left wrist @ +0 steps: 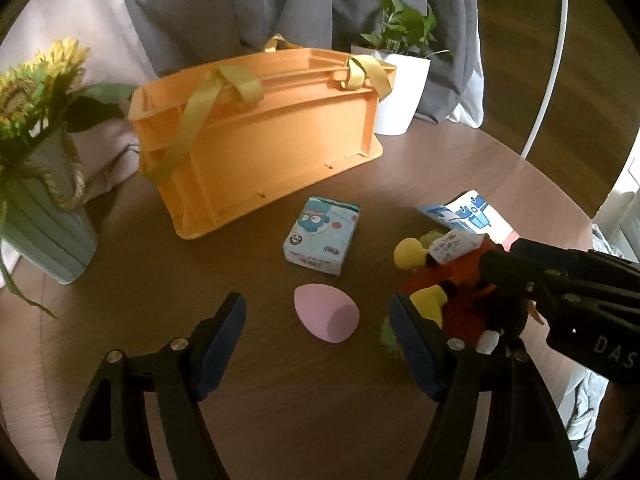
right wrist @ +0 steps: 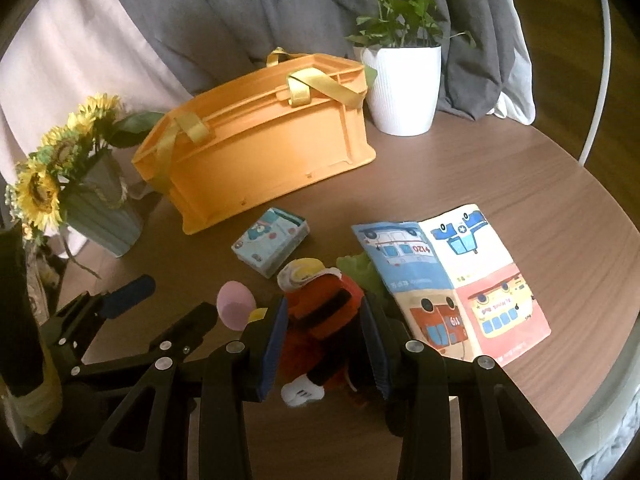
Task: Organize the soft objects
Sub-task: 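Close right gripper on the red-and-black plush toy while left gripper approaches the pink sponge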
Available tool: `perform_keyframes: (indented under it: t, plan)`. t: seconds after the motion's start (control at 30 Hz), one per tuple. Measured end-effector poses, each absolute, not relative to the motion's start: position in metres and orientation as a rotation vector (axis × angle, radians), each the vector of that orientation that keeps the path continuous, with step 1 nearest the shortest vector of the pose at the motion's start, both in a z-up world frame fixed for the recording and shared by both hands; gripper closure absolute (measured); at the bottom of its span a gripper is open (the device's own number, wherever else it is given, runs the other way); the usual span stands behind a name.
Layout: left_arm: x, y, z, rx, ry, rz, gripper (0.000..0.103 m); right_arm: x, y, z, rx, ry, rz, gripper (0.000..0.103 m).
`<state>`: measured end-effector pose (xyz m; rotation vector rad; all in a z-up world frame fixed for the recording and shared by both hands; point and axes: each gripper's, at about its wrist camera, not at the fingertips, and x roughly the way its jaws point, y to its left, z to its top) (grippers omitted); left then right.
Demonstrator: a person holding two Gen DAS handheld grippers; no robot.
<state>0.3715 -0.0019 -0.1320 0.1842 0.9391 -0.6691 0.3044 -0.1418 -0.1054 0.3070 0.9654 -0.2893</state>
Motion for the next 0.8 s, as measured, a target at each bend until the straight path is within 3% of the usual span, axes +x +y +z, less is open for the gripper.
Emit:
perform_keyframes:
  t: [0.6,0.7,0.8]
  plan:
    - [0.389,-0.017,-0.162,0.149,1.024,-0.668,0.034,0.322,-0.143,-0.119,0.247,0.97,-0.28,0.063]
    - [0.391,-0.018,-0.169,0.149,1.048,-0.656,0.035,0.323,-0.145,-0.124,0.235,0.986,-0.302,0.047]
    - [0.391,-0.021,-0.174,0.157,1.057,-0.654,0.037,0.323,-0.148,-0.129,0.242,0.992,-0.303,0.047]
